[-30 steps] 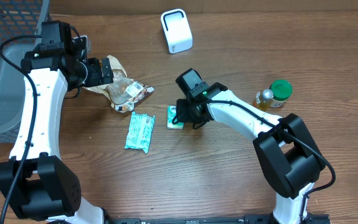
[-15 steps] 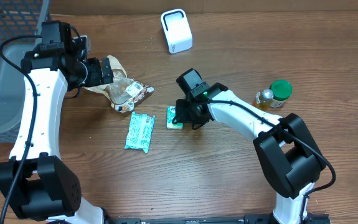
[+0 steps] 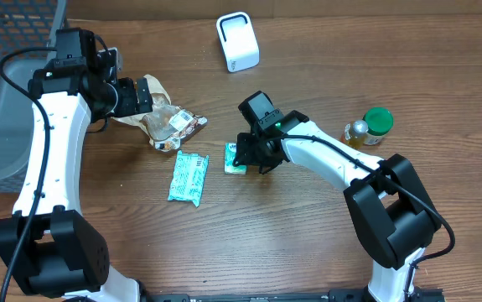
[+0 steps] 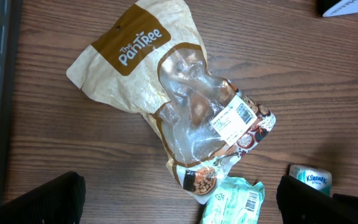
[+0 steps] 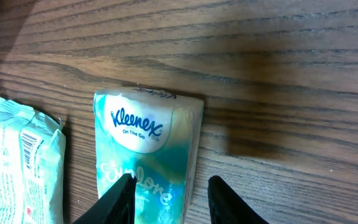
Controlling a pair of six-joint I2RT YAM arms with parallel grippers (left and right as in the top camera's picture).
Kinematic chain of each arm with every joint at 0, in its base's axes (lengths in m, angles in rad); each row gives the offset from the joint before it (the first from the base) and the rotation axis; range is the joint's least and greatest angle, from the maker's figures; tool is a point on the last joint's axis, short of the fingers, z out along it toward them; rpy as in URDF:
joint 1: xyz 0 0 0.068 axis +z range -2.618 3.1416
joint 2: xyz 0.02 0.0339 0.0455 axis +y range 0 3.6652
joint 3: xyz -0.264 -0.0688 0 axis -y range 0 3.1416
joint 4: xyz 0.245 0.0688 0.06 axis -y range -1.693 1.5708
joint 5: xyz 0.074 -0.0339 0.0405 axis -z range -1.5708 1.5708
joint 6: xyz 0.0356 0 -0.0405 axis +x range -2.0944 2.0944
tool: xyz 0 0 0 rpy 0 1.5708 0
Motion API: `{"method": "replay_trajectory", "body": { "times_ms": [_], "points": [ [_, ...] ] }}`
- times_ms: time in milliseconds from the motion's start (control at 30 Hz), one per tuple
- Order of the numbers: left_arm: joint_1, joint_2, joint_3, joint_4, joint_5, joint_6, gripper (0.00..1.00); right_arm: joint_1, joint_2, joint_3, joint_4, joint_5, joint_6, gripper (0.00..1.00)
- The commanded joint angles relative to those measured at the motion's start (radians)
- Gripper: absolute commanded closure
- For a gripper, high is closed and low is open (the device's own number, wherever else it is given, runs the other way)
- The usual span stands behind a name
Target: Scan the item barcode
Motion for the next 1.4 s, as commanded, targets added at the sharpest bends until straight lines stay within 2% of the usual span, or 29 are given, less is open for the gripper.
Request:
{"method": "replay_trajectory", "body": {
  "times_ms": [0,333,467,633,733,1033,1367],
  "points": [
    [-0.007,-0.004,0.002,0.003,0.011,0.030,0.00,0.004,-0.033,0.004,0.006,-0.006,0.006,0.65],
    [-0.007,-0.004,0.002,0.003,0.011,0.030,0.01,0.033,0.047,0.004,0.005,-0.006,0.059,0.67],
    [-0.007,-0.004,0.002,0.003,0.011,0.030,0.00,0.033,0.098,0.004,0.006,-0.017,0.092,0.81],
    [-0.007,-0.004,0.002,0.003,0.011,0.030,0.01,0.030,0.095,0.005,0.002,-0.018,0.093,0.83],
    [-0.007,-0.004,0.002,0.003,0.011,0.030,0.00,0.030,0.095,0.005,0.000,-0.018,0.093,0.91],
    [-0.007,-0.004,0.002,0.003,0.011,0.030,0.00,0.030,0.095,0.005,0.004,-0.018,0.093,0.96],
    [-0.006,-0.004,0.002,0.003,0.011,0.030,0.00,0.030,0.095,0.005,0.008,-0.018,0.092,0.96]
  ]
}}
